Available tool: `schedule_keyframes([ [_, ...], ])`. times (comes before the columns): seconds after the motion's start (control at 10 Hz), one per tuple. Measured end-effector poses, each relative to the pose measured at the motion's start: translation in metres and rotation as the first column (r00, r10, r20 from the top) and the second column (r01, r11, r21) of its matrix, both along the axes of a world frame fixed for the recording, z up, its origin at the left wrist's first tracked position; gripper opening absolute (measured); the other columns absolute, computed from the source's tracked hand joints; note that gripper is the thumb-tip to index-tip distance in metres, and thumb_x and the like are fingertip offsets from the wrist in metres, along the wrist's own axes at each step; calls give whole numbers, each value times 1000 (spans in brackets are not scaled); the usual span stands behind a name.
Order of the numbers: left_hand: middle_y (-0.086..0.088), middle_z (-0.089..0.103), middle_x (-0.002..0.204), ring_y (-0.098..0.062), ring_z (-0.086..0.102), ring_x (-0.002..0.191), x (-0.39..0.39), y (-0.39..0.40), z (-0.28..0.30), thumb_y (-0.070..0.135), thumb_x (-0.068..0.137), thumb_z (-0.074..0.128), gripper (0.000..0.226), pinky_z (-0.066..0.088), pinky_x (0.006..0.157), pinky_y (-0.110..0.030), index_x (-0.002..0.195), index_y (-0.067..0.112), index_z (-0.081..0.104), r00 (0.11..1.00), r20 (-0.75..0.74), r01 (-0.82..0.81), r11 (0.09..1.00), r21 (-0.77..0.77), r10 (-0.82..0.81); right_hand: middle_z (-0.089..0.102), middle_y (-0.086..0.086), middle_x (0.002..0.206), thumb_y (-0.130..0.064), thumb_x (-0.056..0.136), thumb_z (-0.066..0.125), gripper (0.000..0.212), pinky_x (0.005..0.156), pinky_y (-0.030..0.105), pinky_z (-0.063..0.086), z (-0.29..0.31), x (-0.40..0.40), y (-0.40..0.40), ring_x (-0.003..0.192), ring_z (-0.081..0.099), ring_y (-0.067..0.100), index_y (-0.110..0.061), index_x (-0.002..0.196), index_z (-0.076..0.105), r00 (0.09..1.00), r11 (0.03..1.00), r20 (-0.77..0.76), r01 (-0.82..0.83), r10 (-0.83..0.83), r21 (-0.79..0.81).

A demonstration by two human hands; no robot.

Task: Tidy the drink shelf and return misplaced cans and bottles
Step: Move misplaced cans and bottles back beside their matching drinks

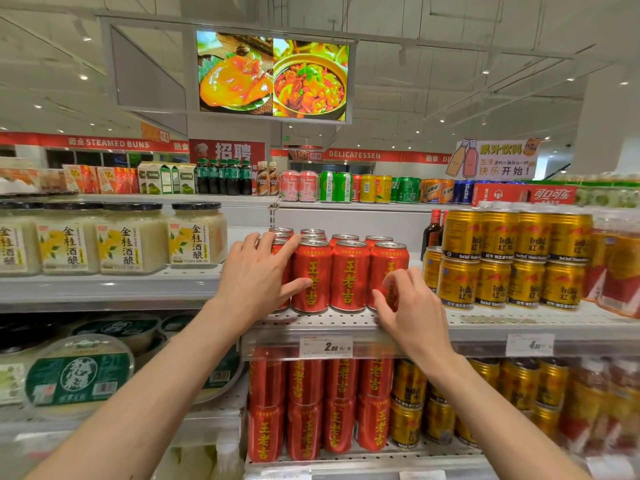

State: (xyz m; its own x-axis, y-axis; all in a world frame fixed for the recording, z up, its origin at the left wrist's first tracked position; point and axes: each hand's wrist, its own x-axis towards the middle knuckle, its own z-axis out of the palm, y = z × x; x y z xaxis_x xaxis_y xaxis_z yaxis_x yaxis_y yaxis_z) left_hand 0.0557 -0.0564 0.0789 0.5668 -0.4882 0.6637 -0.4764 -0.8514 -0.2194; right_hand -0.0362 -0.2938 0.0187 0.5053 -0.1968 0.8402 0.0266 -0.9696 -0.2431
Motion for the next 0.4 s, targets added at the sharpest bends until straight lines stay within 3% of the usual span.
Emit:
schedule_keyframes([
  [0.1, -15, 43, 155, -34, 35, 146, -10, -5, -7, 69, 93, 45, 80, 32, 116, -49, 158, 24, 32, 1000, -5, -10, 997, -78, 9, 51, -4, 98, -34, 91, 67, 22, 61, 27, 46, -4, -6, 0, 79, 53, 12, -19, 104, 57, 999, 1000, -35, -19, 18, -16],
  [0.2, -18, 42, 157, -36, 34, 148, -26, -13, -19, 58, 93, 55, 74, 29, 119, -52, 154, 18, 41, 999, 23, 35, 986, -161, -32, 52, -1, 109, -38, 92, 65, 36, 71, 28, 52, -8, -15, -2, 95, 54, 14, -18, 120, 57, 998, 999, -60, -25, 23, -26],
  [0.3, -15, 37, 161, -34, 30, 151, -43, -21, -30, 58, 93, 51, 73, 27, 120, -51, 155, 21, 39, 996, -36, 76, 972, -222, -86, 51, 0, 123, -43, 93, 63, 50, 90, 36, 54, -11, -25, -6, 113, 52, 17, -19, 136, 52, 994, 998, -88, -70, 69, -3],
  [0.4, -8, 39, 160, -27, 35, 147, -61, -26, -44, 61, 92, 42, 74, 36, 114, -46, 155, 24, 37, 984, -127, 86, 963, -256, -122, 50, 0, 138, -49, 94, 58, 59, 106, 40, 46, -15, -36, -13, 128, 47, 18, -20, 145, 46, 988, 995, -118, -98, 99, 14],
])
